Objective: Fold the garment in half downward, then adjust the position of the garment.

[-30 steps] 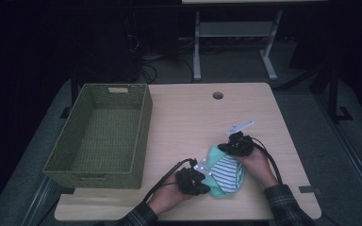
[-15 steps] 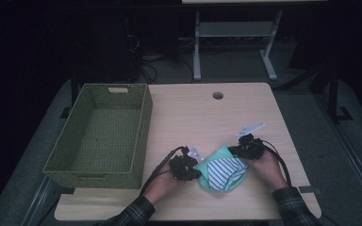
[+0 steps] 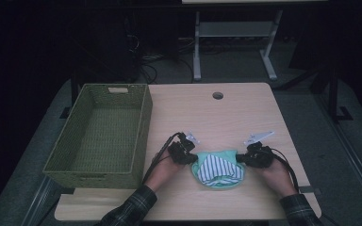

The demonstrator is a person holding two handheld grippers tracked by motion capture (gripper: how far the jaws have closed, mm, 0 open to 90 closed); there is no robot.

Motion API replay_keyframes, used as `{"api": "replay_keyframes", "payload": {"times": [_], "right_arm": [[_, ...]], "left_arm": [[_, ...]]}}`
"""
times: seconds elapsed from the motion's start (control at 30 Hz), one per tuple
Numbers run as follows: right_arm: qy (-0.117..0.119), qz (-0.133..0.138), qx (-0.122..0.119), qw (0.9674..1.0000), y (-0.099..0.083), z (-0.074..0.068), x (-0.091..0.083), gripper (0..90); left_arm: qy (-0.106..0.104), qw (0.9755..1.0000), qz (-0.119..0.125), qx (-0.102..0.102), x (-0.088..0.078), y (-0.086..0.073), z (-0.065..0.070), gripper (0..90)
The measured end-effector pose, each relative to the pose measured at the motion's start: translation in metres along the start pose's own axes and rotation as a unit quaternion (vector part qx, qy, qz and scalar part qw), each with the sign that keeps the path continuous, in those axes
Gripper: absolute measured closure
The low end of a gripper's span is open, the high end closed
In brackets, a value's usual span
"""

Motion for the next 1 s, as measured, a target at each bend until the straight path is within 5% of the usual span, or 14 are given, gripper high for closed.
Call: {"api": "replay_keyframes", "payload": {"times": [0.67,1.0], "right_arm": [[0.039,0.005,-0.018,0.9991,-0.01,-0.042,-0.009,89.8],[0.042,0.018,-0.025,0.9987,-0.005,-0.046,-0.016,89.8]], "left_arm": [[0.0,0.9994,0.027,-0.021,0.022,0.044,-0.029,89.5],[-0.005,0.9983,0.042,-0.04,0.0,0.04,-0.032,81.1]]}}
Point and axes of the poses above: each handheld gripper's, and its own axes: x roughly forward along the jaws, y roughly out of its top, z roughly to its right, the point moved 10 cm from there along x, roughly forward along the jaws, and after that the axes turned 10 degrees about -x, right-handed, at the moved point
